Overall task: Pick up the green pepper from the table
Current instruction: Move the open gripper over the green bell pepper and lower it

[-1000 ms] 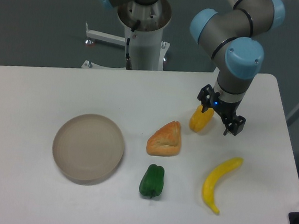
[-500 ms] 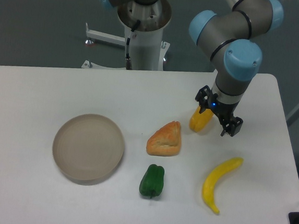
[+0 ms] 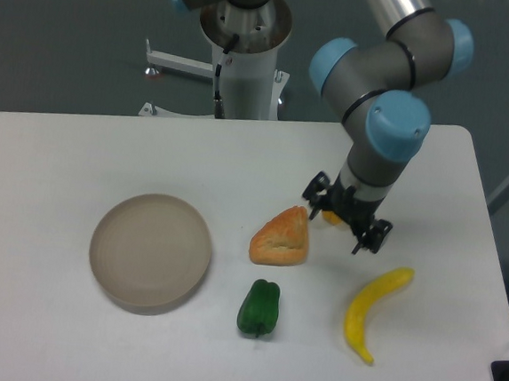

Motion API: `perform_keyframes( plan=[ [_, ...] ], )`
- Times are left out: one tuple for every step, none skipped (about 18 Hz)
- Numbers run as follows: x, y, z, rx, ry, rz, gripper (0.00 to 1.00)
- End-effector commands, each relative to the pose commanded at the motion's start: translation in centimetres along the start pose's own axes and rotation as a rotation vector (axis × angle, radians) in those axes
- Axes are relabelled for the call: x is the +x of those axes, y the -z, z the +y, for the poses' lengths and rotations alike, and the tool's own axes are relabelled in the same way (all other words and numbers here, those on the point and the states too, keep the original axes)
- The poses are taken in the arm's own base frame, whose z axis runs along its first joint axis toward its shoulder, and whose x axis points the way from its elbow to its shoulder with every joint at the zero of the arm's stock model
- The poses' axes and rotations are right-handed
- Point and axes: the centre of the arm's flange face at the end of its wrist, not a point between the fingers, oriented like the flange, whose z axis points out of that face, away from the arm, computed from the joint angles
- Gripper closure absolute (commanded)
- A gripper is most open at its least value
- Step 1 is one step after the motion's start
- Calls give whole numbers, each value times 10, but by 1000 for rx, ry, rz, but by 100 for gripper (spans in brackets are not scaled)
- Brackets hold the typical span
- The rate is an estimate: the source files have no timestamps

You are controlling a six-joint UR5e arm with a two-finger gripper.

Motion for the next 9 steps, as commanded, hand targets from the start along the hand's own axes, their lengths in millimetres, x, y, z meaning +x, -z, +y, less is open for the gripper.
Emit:
perform_keyframes(
  plan=[
    [1,-4,-8,3,26,-1,0],
    [1,-7,-15,5,60,-2,0],
    [0,-16,-23,9,119,8,0],
    [1,-19,-29,19,153,19,0],
    [3,-24,-35,37,186,43,0],
    [4,-26,-37,43,196,54,0],
    [4,-28,-38,47,204,63,0],
    [4,-29,-39,50,223,62,0],
    [4,-33,-43,63,241,61,0]
  ],
)
